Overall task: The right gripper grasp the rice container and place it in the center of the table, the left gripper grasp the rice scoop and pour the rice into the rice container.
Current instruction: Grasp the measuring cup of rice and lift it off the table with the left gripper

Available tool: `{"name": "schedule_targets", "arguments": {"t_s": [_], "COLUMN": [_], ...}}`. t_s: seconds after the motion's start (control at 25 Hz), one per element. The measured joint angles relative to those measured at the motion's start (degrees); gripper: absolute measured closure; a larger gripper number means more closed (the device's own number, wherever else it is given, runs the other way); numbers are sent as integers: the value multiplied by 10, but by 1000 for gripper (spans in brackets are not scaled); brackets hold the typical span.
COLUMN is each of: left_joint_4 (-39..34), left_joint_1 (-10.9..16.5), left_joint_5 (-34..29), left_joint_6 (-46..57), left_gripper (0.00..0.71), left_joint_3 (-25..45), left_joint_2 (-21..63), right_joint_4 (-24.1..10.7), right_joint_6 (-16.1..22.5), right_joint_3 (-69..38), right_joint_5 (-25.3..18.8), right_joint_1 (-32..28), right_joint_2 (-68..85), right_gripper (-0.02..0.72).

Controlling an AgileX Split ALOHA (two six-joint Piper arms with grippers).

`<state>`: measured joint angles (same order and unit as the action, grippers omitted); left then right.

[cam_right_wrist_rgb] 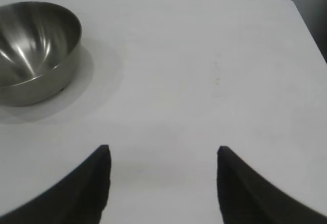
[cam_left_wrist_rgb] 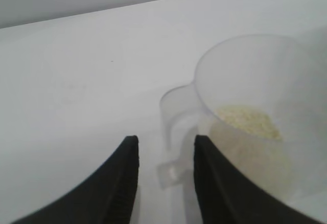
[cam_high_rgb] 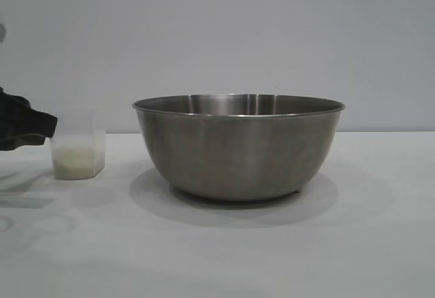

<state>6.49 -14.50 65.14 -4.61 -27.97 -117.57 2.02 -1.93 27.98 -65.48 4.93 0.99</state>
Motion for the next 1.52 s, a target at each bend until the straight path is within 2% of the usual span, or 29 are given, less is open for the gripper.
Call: {"name": "schedule_targets", "arguments": {"t_s": [0.44,0.68,0.88,1.08,1.28,1.52], "left_joint_4": [9,-27,-66,-82,-110,-186], "left_joint_1": [0,20,30,30,30,30], "left_joint_5": [0,0,0,-1,-4,-4], "left_joint_6": [-30,-33,-34,-34,-40,-79], "left_gripper": [483,483,710,710,710,710], "left_joint_3": [-44,-71,-85,-94,-94,-114], "left_joint_2": [-19,-40,-46,-43,3,57], "right_joint_4": [0,0,0,0,-1,-1], "right_joint_6": [0,0,0,0,0,0], "right_joint_3": [0,0,0,0,0,0], "right_joint_5": [0,0,0,0,0,0], "right_joint_1": [0,0,0,0,0,0], "right_joint_2": [0,0,0,0,0,0], "right_gripper": [318,318,318,318,318,318]}}
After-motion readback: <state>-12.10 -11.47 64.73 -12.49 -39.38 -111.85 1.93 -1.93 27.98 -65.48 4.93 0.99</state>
